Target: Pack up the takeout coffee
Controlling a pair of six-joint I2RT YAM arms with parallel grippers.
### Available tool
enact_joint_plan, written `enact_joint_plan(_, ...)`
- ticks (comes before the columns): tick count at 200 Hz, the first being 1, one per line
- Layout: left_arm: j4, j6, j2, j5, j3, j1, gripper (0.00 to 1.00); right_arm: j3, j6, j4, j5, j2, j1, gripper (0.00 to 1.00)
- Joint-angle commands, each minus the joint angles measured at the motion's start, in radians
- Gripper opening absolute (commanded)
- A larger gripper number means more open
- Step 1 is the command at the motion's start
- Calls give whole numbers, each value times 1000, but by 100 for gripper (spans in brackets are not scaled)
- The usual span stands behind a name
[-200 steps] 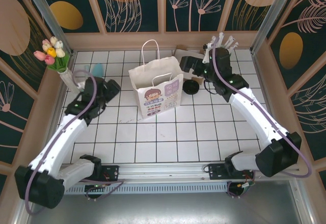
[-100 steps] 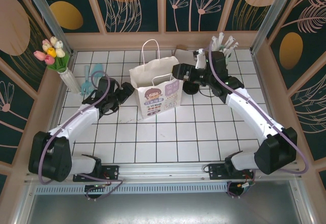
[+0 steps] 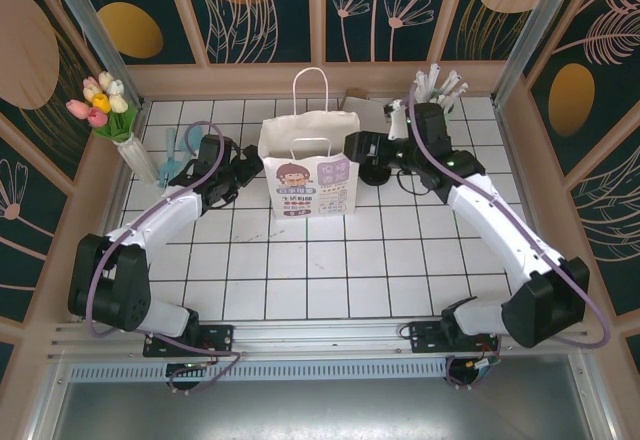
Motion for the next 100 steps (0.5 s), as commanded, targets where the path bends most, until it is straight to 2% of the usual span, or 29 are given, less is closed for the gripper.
enact_joint_plan(1, -4, 28, -33, -53, -1, 2, 99, 59, -51, -10, 192, -88, -45, 99)
enact_joint_plan(27, 6, 28, -107, -146, -33, 3, 99, 91, -68, -37, 243, -62, -190, 98)
enact_joint_plan(72, 76, 8, -287, -258, -153, 3, 99, 207, -51, -47, 235, 95, -463, 78)
enact_joint_plan(100, 90, 40, -325, -294, -191, 2, 98, 290, -48, -69, 192, 230, -563, 65)
